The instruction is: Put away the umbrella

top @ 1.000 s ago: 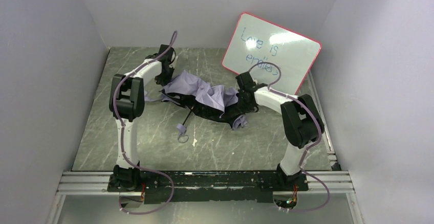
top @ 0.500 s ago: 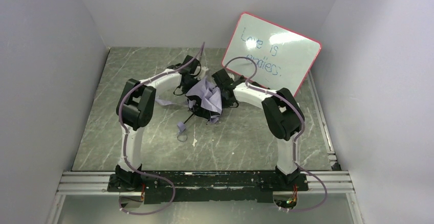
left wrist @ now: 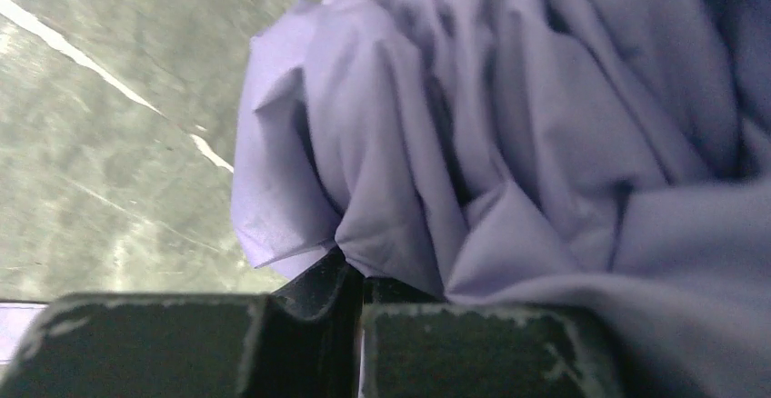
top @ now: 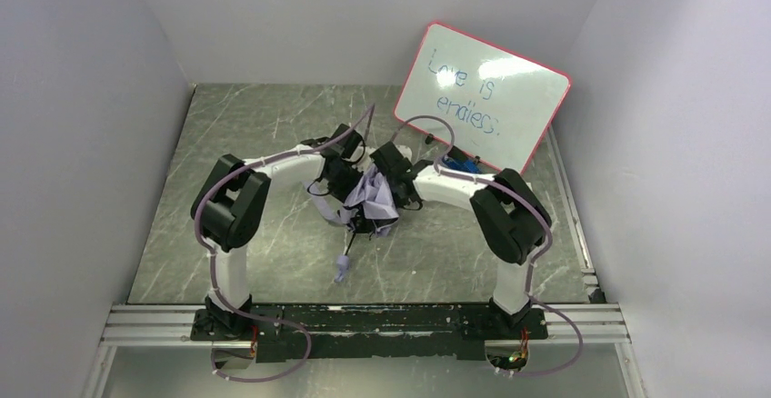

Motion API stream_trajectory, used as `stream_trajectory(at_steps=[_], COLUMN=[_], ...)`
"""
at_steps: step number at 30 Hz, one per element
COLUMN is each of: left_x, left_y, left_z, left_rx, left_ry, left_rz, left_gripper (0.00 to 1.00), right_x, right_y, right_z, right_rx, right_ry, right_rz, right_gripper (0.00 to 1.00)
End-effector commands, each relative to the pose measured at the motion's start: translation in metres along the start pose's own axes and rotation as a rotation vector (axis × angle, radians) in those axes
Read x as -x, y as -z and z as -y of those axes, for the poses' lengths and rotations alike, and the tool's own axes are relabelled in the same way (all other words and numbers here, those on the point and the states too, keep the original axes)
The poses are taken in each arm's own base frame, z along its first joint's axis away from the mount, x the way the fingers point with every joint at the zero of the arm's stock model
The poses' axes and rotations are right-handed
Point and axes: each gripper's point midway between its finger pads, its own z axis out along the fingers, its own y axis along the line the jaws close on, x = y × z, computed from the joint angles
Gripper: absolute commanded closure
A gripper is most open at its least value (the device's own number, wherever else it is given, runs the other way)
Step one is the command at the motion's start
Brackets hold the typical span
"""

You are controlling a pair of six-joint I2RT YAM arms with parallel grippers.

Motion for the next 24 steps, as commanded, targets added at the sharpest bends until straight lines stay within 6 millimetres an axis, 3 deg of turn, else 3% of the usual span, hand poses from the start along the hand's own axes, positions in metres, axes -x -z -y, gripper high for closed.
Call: stream_trajectory(at_steps=[1,6,11,14,18,24], left_x=[0.022,0.049,0.075,0.086,0.098,0.115], left_y=[0.002,-0.001,-0.007,0.001,0.028,0.098], left_z=[0.048,0.064,0.064,0.045,0.005,-0.06], left_rx=[-0.149,-0.217,-0.183,-0.072,0.074,0.264], left_ry=[-0.056,-0.081,-0.135,-0.13,-0.054,0.057], left_rz=[0.075,0.111,0.108,0.118,0.169,0.303], left_gripper=[0.95,0.95,0.95,0.95,0.93,0.77], right_x=[-0.013,-0.02,-0.019,-0.018,-0.018,-0.018], right_y=[0.024,0.036,0.053,0.059,0.073,0.104], right_z=[-0.065,-0.066,-0.068,-0.052,-0.012,0.038], right_rx=[0.198,0.266,0.361,0.303,0.176,0.029], right_ry=[-0.086,-0.221,-0.318,-0.306,-0.265,-0.192], right_rz=[0.043,0.076,0.127,0.158,0.212,0.278], right_gripper=[0.81,0.77,0.64,0.61,0.58,0.57])
